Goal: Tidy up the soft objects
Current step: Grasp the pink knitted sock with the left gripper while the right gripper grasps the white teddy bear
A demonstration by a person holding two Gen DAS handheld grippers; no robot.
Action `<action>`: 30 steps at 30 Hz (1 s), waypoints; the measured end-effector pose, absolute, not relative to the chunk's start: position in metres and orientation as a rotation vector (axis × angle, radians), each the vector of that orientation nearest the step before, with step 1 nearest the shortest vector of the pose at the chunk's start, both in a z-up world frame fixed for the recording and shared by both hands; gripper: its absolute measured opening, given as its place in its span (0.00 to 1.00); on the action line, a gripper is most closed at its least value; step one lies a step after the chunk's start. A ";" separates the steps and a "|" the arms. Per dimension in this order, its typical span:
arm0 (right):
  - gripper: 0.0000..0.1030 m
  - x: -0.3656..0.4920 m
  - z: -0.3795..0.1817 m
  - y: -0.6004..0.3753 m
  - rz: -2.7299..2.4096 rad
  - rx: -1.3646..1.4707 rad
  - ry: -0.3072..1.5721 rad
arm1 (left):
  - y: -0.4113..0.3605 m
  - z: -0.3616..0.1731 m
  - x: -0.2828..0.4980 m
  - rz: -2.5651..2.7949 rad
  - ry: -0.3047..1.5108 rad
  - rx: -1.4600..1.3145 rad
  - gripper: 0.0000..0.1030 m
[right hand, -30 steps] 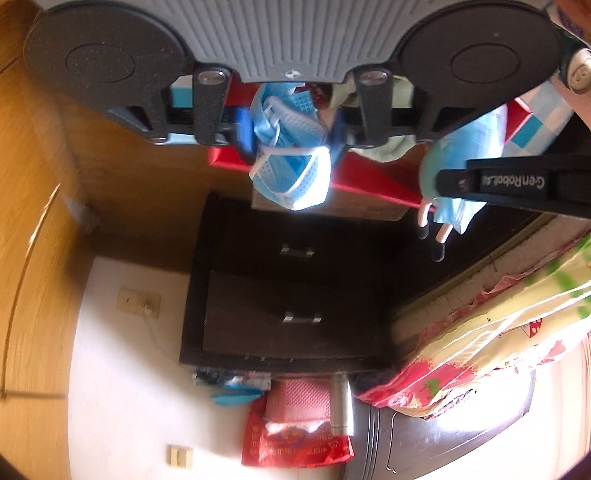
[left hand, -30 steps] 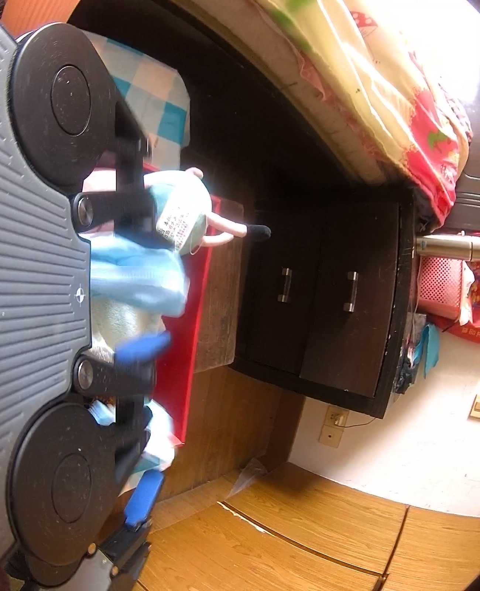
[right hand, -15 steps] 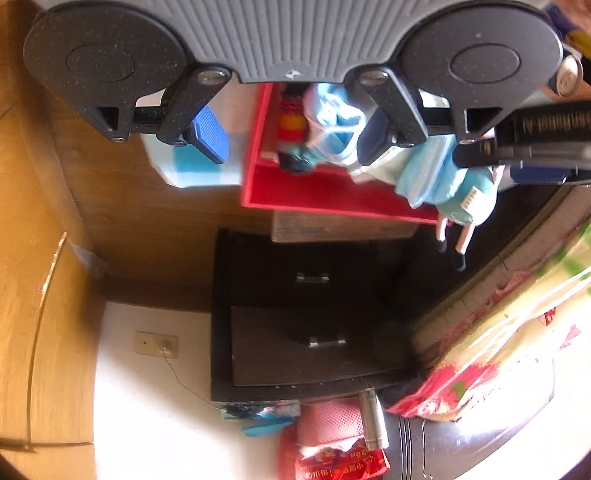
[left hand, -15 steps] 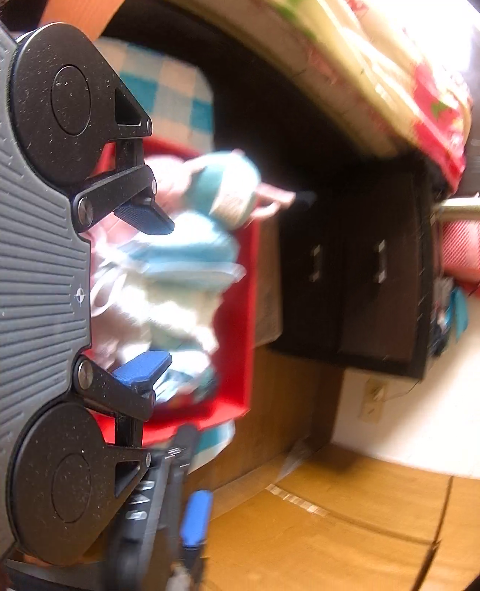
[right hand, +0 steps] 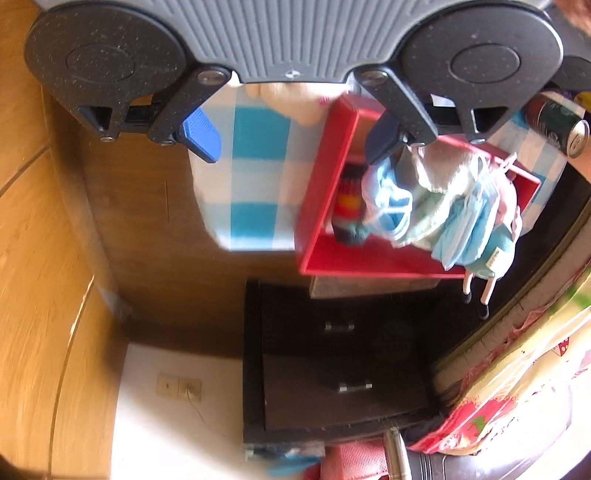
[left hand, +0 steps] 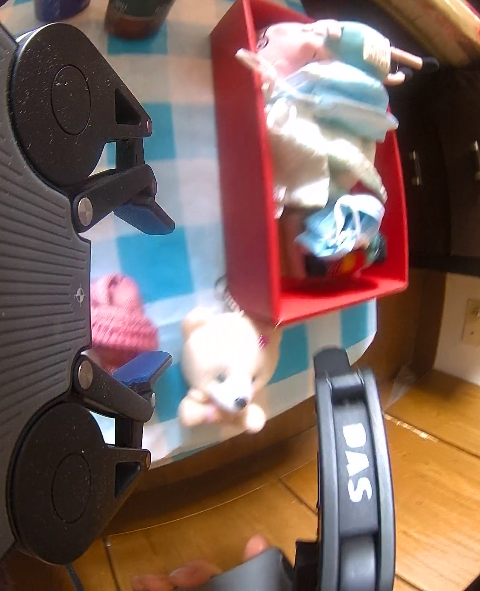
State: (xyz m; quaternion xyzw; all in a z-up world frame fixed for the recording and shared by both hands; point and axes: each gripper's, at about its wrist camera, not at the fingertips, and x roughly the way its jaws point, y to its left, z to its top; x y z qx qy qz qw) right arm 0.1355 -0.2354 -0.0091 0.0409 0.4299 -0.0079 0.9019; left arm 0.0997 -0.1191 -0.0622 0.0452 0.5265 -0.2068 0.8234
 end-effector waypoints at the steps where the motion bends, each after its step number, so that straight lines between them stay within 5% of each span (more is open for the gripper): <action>1: 0.62 0.134 -0.012 -0.235 -0.014 0.068 0.902 | -0.122 -0.063 0.097 -0.448 1.122 0.102 0.68; 25: 0.63 0.137 -0.049 -0.235 0.116 -0.054 1.068 | -0.165 -0.096 0.094 -0.478 1.209 0.138 0.74; 30: 0.64 0.141 -0.053 -0.241 0.111 -0.039 1.077 | -0.172 -0.106 0.092 -0.458 1.211 0.191 0.54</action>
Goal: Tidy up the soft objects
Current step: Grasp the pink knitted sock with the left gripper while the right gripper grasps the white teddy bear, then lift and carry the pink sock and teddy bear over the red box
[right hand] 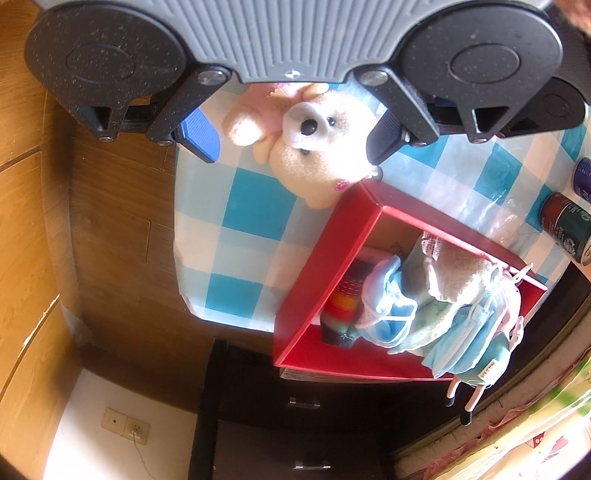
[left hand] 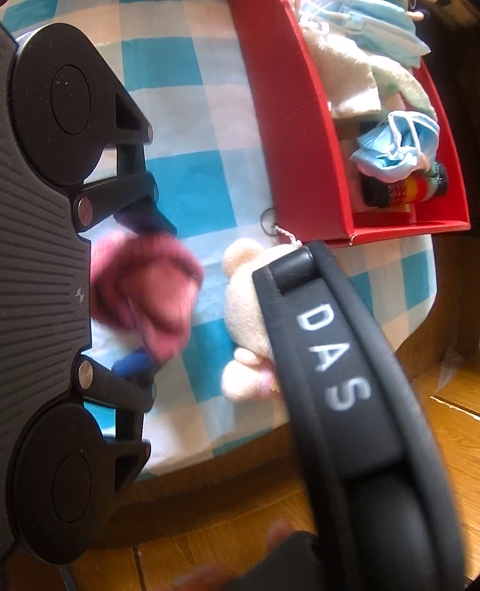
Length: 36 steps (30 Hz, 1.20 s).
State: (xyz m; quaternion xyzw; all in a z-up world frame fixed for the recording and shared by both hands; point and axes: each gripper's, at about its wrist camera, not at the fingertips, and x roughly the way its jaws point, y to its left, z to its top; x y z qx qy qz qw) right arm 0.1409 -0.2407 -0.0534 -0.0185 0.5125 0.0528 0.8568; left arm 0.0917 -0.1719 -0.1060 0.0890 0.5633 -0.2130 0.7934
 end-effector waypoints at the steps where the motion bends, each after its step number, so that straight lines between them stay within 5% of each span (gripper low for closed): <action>1: 0.64 0.142 -0.054 -0.242 0.109 -0.036 1.079 | -0.171 -0.106 0.091 -0.456 1.210 0.197 0.48; 22: 0.69 0.151 -0.083 -0.215 0.147 -0.137 1.158 | -0.110 -0.089 0.085 -0.391 1.204 0.184 0.42; 27: 0.49 0.152 -0.100 -0.206 0.181 -0.092 1.249 | -0.104 -0.085 0.086 -0.349 1.163 0.248 0.42; 36: 0.33 0.125 -0.094 -0.191 0.192 -0.109 1.235 | -0.091 -0.074 0.077 -0.305 1.103 0.305 0.42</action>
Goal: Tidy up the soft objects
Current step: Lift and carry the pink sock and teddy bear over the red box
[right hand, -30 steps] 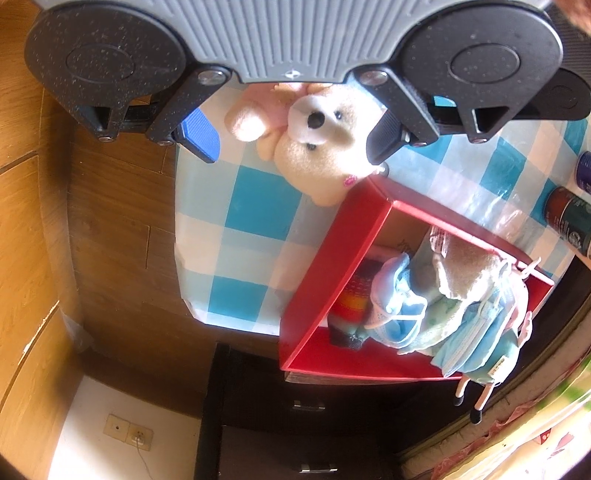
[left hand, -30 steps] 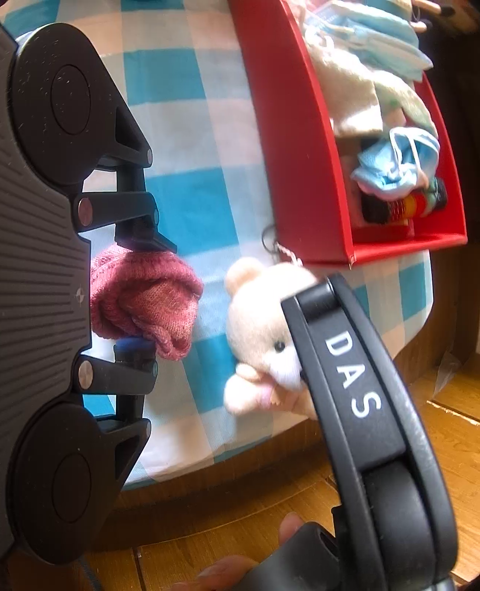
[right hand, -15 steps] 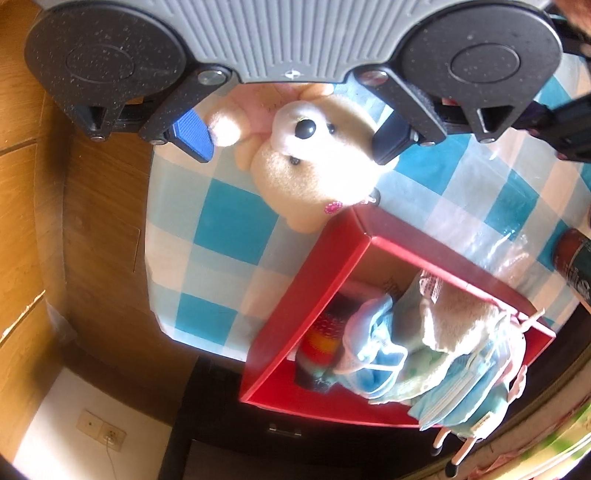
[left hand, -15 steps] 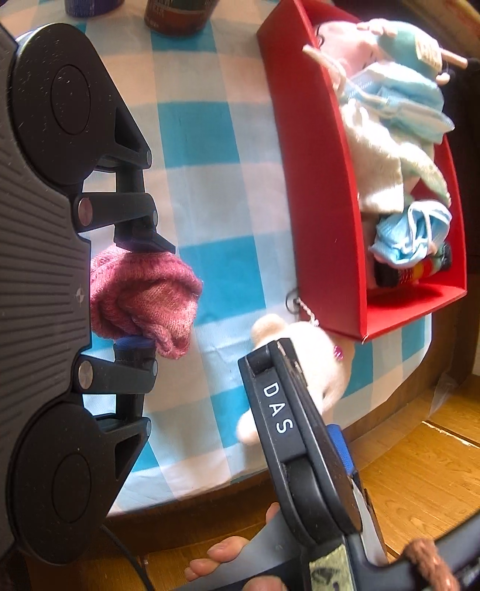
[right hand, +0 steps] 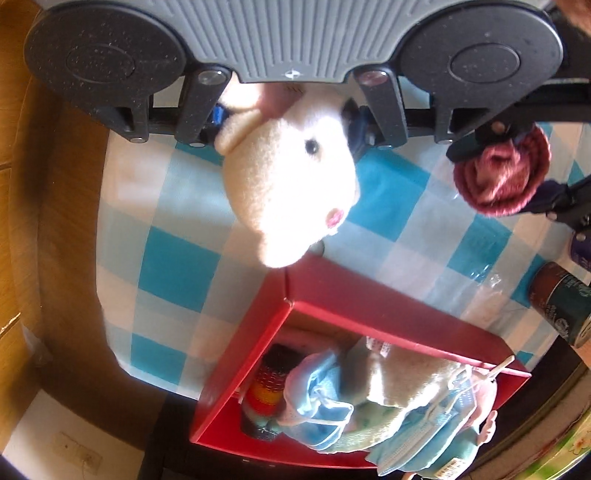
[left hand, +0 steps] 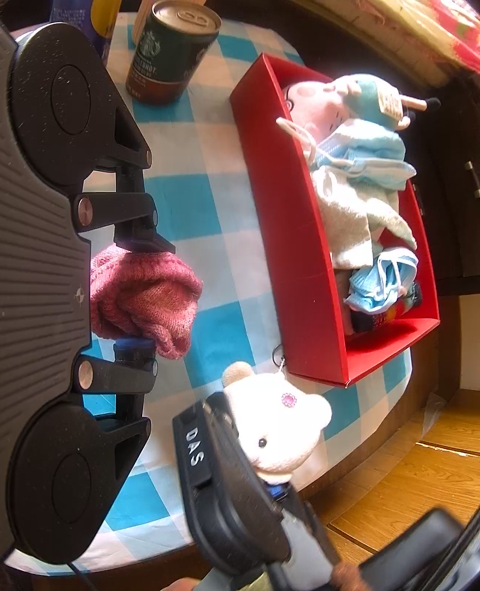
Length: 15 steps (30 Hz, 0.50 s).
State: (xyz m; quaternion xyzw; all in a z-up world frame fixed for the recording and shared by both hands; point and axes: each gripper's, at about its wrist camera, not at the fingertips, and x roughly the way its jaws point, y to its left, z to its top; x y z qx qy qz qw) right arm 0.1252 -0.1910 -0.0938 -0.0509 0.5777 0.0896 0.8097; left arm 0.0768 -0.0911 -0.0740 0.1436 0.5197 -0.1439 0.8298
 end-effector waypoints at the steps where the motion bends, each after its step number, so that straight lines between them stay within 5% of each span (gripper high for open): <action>1: 0.32 0.122 -0.093 -0.191 0.191 -0.100 1.236 | -0.089 -0.073 0.076 -0.302 1.101 0.304 0.42; 15: 0.23 0.103 -0.064 -0.186 0.235 0.091 1.166 | -0.068 -0.051 0.074 -0.259 1.041 0.284 0.42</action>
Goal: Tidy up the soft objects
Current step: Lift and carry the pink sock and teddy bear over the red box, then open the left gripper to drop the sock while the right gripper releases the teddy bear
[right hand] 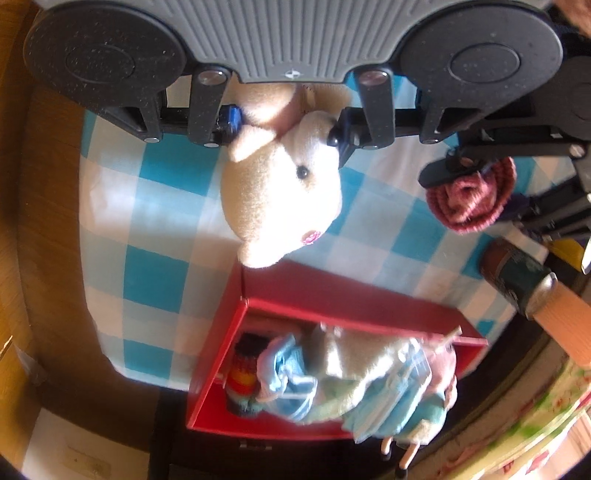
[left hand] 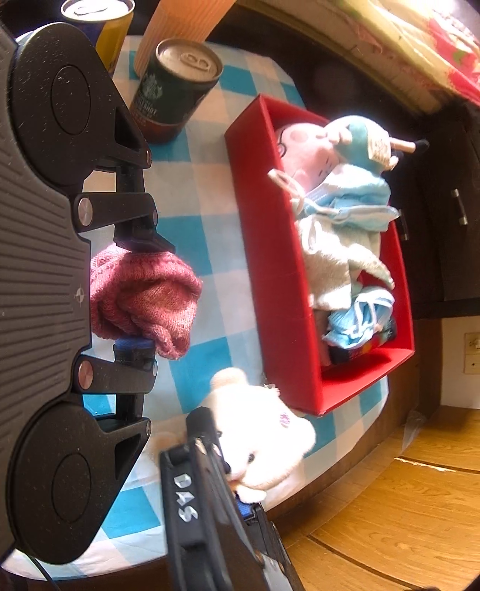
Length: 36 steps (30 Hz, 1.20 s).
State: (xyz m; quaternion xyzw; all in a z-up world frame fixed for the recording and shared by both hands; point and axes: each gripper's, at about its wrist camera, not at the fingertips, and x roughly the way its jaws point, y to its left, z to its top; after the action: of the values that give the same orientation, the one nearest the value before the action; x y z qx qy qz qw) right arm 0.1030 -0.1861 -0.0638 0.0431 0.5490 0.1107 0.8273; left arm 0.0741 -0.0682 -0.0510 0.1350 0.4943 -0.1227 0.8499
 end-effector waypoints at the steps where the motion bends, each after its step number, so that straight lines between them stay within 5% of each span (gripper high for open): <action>1: 0.23 0.104 -0.058 -0.188 0.243 0.120 1.150 | -0.067 -0.049 0.075 -0.254 1.034 0.279 0.42; 23: 0.23 0.185 0.005 -0.195 0.182 0.288 0.827 | -0.055 0.004 0.190 -0.153 0.866 0.047 0.42; 27: 0.24 0.204 -0.009 -0.194 0.133 0.281 0.808 | -0.056 -0.003 0.210 -0.116 0.853 0.045 0.47; 31: 0.31 0.217 -0.027 -0.201 0.103 0.312 0.819 | -0.048 -0.011 0.223 -0.100 0.849 0.015 0.63; 36: 0.38 0.222 -0.034 -0.213 0.114 0.425 0.812 | -0.041 -0.013 0.224 -0.105 0.863 -0.019 0.65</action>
State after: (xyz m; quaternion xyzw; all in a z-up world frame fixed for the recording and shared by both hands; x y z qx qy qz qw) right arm 0.2223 -0.2134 -0.0345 0.2052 0.3915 0.0548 0.8953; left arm 0.2236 -0.0407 -0.0127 -0.0094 0.4180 -0.0507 0.9070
